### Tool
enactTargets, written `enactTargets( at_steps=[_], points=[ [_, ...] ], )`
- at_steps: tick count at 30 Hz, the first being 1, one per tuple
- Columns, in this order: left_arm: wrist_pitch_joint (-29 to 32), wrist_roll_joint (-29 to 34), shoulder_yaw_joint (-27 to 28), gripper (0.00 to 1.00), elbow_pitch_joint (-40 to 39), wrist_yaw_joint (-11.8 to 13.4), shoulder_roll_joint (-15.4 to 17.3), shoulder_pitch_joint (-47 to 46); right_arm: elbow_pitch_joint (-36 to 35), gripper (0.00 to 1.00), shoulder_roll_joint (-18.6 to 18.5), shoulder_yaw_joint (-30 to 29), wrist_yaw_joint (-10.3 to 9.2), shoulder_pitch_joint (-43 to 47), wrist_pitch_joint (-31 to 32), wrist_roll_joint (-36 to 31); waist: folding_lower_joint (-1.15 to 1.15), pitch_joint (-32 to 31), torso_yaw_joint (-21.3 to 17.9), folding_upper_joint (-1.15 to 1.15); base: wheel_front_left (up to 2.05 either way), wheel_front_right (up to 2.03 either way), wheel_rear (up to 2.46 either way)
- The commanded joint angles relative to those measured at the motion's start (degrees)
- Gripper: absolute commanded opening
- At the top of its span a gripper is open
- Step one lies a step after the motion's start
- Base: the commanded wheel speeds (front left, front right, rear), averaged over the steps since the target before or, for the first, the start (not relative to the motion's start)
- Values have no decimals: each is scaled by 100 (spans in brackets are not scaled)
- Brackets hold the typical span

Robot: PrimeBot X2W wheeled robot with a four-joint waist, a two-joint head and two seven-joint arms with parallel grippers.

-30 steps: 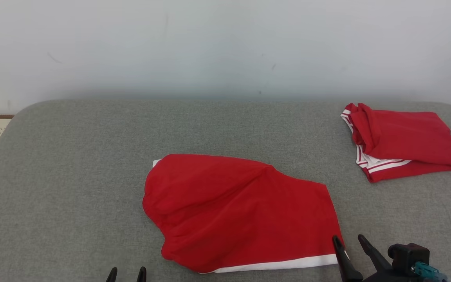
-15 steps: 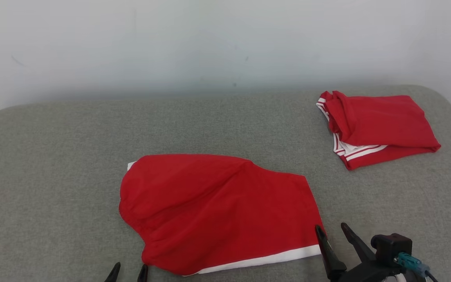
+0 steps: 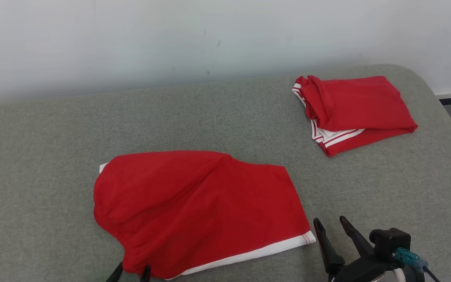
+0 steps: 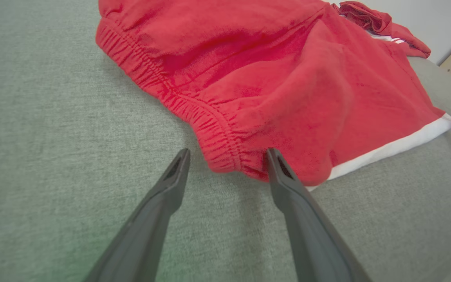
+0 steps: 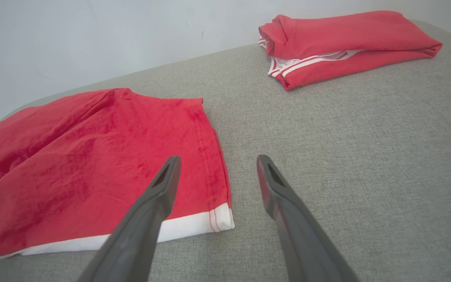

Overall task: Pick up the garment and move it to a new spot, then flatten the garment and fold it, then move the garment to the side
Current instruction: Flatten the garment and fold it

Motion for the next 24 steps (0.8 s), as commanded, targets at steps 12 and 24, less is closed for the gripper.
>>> enactTargets(
  at_steps=[12,24],
  points=[
    [-62,96,-112,0,-710,42,122,50,43,100,15,-28,-4,29,-89,-32,0,-43,245,0,0,0,0],
    [706,93,-196,0,-2007,186,426,743,203,100,71,28,-4,-15,-172,7,0,-162,452,0,0,0,0]
  ],
)
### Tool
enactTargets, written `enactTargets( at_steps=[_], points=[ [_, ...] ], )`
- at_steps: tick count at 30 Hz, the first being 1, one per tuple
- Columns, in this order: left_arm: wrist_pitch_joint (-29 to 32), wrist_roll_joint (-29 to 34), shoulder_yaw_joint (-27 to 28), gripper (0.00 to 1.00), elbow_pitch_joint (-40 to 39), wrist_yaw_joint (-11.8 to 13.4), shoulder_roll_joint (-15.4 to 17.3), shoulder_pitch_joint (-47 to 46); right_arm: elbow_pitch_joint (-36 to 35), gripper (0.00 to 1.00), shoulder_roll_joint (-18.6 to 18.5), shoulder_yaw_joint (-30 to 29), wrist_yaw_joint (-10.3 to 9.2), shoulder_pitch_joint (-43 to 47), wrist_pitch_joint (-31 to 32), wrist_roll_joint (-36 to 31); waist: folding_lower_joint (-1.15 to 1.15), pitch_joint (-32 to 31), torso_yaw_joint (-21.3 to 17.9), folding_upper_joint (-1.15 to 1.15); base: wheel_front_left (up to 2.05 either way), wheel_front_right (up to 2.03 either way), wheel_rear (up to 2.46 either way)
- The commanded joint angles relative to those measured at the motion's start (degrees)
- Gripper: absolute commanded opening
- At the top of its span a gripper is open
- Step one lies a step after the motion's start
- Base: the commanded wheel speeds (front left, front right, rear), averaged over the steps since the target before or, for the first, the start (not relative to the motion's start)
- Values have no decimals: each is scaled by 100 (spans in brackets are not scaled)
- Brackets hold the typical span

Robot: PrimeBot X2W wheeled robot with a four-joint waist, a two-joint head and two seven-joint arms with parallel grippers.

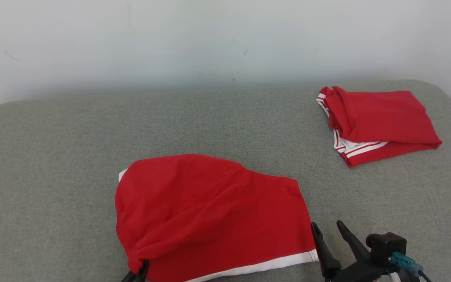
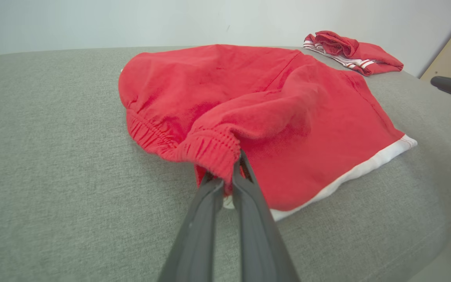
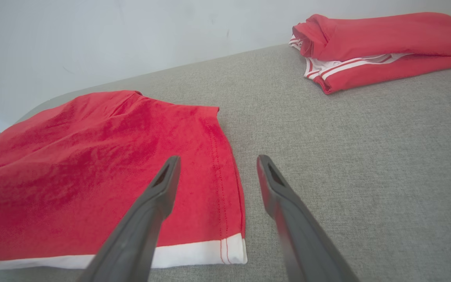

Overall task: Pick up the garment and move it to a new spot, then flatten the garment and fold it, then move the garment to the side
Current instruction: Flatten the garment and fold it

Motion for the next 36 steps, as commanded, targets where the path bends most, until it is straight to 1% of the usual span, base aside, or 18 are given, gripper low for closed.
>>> enactTargets(
  at_steps=[1,4,8,9,11,13,17,18,19,24,25,26,27,32,36],
  points=[
    [62,-23,-19,0,-70,8,52,16,33,100,7,19,-4,-33,-32,14,0,-9,-4,0,0,0,0],
    [147,-55,-54,0,-118,-24,87,-179,69,100,8,63,-4,-75,-48,36,0,-8,-51,0,0,0,0],
    [204,-40,-124,0,116,-79,197,-534,99,100,-11,112,-4,-163,-54,44,0,51,-207,0,0,0,0],
    [190,-98,-122,0,176,-99,174,-637,99,100,-11,122,-4,-189,-61,43,0,79,-254,0,0,0,0],
    [267,-73,-171,0,393,-129,282,-820,112,100,-5,124,-4,-222,-65,21,0,141,-360,0,0,0,0],
    [240,-160,-198,0,575,-155,281,-1013,128,100,5,102,-4,-244,-94,-2,0,212,-453,0,0,0,0],
    [190,-208,-309,0,1084,-187,413,-1310,165,100,19,111,-4,-342,-121,-23,0,371,-634,0,0,0,0],
    [99,-309,-342,0,1368,-207,406,-1472,192,100,29,123,-4,-367,-149,-36,0,439,-710,0,0,0,0],
    [73,-286,-388,0,1515,-213,451,-1524,210,100,31,128,-4,-389,-157,-44,0,469,-753,0,0,0,0],
    [-210,-409,-519,0,2152,-224,472,-1833,252,100,62,136,-4,-434,-201,-70,0,543,-819,0,0,0,0],
    [-267,-414,-544,12,2241,-221,464,-1879,259,100,68,127,-4,-429,-208,-78,0,540,-813,0,0,0,0],
    [-330,-383,-561,40,2322,-220,457,-1917,269,100,71,102,-4,-417,-213,-87,0,525,-793,0,0,0,0],
    [-385,-373,-563,100,2384,-198,433,-1939,276,100,74,85,-4,-405,-206,-94,0,506,-770,0,0,0,0],
    [-575,-412,-542,100,2528,-108,330,-1825,297,100,87,59,-4,-364,-167,-116,0,362,-608,0,0,0,0],
    [-686,-455,-477,100,2298,18,267,-1553,306,100,71,34,-4,-308,-184,-68,0,216,-457,0,0,0,0]
  ],
)
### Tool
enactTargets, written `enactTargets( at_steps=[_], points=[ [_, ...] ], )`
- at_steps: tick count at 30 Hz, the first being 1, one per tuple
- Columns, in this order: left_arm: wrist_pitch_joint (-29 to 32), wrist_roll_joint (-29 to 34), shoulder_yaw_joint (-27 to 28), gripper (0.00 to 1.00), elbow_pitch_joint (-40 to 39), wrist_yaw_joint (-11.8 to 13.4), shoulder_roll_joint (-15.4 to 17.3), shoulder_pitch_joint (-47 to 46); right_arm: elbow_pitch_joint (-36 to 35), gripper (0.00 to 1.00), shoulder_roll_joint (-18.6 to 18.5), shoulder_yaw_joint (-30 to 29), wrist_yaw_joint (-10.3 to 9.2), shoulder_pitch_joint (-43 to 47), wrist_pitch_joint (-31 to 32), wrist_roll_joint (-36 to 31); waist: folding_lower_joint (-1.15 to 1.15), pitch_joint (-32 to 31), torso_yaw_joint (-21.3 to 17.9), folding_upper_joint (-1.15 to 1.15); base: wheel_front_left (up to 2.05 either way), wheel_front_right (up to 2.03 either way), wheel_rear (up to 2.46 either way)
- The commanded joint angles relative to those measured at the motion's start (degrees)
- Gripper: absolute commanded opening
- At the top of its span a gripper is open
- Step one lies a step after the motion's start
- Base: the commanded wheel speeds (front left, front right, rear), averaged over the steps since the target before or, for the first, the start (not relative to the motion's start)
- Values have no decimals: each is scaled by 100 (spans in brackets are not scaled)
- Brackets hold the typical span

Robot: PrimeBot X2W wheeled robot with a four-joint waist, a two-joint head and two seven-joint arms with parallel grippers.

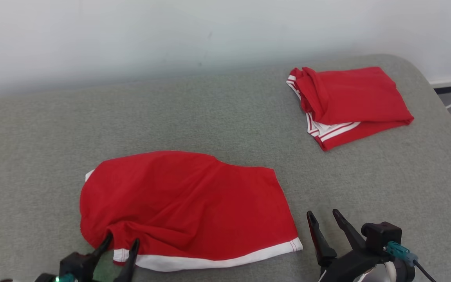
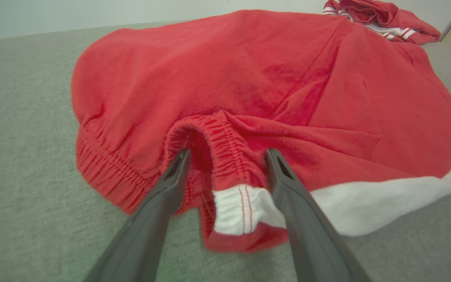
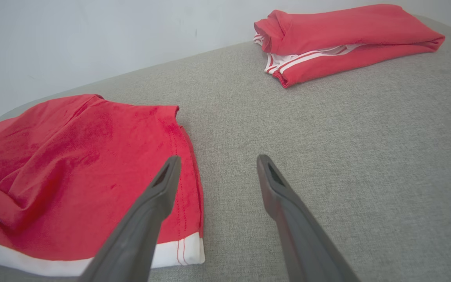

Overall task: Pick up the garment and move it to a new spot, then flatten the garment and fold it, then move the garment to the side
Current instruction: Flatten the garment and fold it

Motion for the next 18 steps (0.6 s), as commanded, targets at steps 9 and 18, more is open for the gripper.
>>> enactTargets(
  at_steps=[9,18],
  points=[
    [-91,-95,37,100,-964,306,-157,1002,-6,100,-62,-91,-4,217,13,55,0,-413,445,0,0,0,0],
    [-95,-173,258,100,-1686,660,-198,1690,-115,100,-133,-154,-4,328,-15,83,0,-632,670,0,0,0,0]
  ],
)
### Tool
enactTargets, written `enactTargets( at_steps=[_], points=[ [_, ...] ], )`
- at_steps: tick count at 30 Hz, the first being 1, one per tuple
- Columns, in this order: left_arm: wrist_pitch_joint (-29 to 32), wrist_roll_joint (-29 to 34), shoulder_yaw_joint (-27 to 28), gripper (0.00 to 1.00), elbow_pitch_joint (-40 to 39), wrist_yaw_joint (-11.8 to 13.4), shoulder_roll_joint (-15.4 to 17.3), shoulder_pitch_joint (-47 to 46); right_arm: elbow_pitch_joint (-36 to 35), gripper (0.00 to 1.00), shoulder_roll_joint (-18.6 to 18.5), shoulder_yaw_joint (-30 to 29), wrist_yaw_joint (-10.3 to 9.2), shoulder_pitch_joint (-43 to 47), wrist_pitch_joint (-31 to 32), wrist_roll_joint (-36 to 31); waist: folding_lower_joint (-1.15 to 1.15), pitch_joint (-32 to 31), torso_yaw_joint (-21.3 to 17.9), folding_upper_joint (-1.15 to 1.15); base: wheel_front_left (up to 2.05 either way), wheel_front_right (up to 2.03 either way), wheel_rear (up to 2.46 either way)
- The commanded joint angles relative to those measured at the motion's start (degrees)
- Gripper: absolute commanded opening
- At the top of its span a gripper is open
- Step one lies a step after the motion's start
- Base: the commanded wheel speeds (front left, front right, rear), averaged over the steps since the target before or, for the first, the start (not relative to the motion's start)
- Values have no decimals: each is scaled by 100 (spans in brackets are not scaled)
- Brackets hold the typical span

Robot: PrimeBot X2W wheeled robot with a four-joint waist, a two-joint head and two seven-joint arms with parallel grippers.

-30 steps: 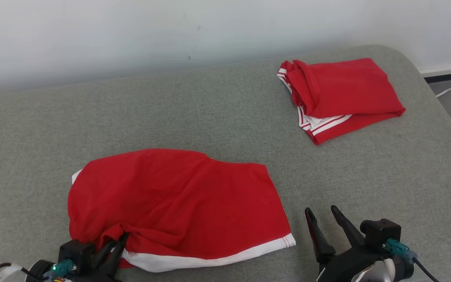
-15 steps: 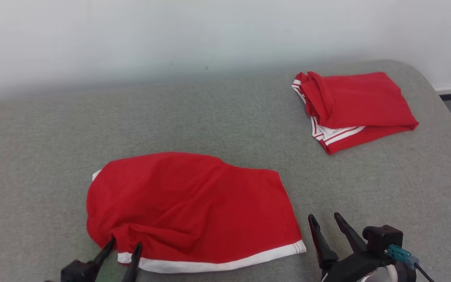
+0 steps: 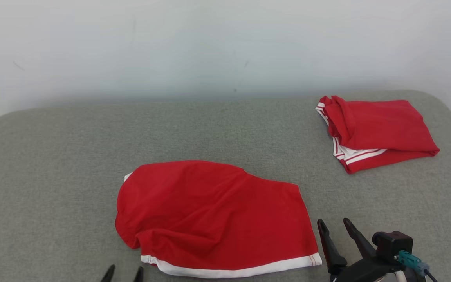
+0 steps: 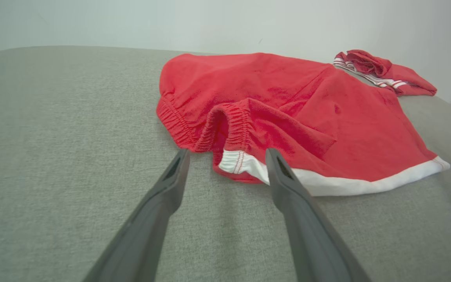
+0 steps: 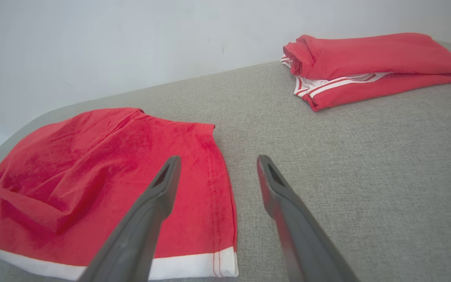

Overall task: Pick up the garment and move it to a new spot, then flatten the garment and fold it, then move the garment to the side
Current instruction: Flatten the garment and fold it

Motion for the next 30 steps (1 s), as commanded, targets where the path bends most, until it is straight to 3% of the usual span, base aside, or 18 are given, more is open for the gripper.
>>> enactTargets(
  at_steps=[1,10,21,30],
  points=[
    [-27,21,87,100,-116,64,23,128,-17,100,-36,-12,-4,56,-14,7,0,-70,67,0,0,0,0],
    [-28,281,838,100,-1338,528,-80,676,-178,100,11,-264,-4,163,-251,-192,0,-199,71,0,0,0,0],
    [-28,319,1228,100,-1814,528,-70,1084,-381,100,97,-655,-4,254,-501,-417,0,-324,-3,0,0,0,0],
    [5,360,1435,100,-1834,658,99,1196,-570,100,119,-620,-4,360,-449,-492,0,-368,-51,0,0,0,0]
  ],
)
